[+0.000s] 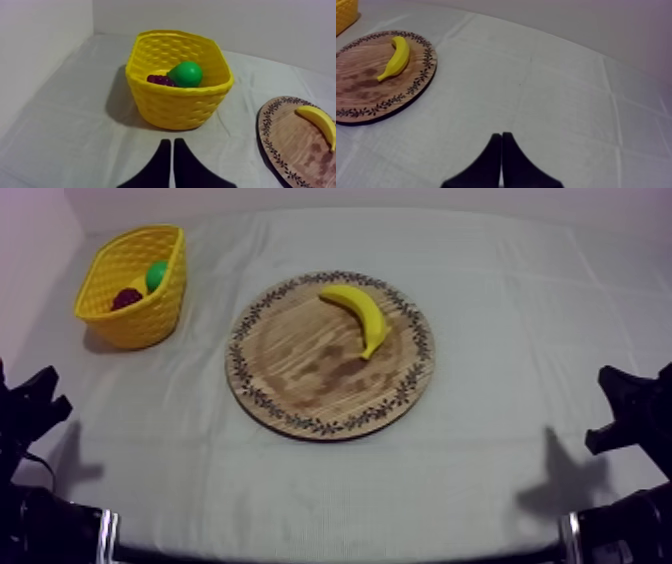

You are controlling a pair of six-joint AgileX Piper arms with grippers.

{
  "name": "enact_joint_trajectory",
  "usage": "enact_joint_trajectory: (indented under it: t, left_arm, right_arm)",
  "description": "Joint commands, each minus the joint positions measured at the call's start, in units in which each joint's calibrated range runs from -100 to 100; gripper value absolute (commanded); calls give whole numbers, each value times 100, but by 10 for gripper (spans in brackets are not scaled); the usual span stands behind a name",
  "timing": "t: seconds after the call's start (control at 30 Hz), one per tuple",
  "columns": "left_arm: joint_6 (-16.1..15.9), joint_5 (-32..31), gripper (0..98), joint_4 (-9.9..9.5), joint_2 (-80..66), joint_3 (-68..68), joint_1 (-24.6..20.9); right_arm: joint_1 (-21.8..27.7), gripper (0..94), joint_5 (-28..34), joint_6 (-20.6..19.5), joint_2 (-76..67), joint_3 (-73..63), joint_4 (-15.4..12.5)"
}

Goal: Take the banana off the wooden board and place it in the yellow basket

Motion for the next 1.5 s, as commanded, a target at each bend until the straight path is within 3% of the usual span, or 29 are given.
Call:
enact_joint_trajectory:
  t: [0.0, 0.73, 1.07, 1.3, 1.47]
  left_arm:
    - [-704, 247, 0, -83, -4, -54, 61]
    - [-669, 336, 0, -101, 34, -125, -5]
    - [-133, -224, 0, -598, 989, -367, 175]
    - [162, -304, 0, -668, 2022, -1481, 485]
    - [167, -310, 0, -667, 2805, -2363, 775]
  right_arm:
    - [0, 3, 2, 1, 0, -5, -1]
    - [0, 3, 2, 1, 0, -5, -1]
    - [0, 3, 2, 1, 0, -5, -1]
    - [0, 3, 2, 1, 0, -5, -1]
    - [0, 3, 2, 1, 0, -5, -1]
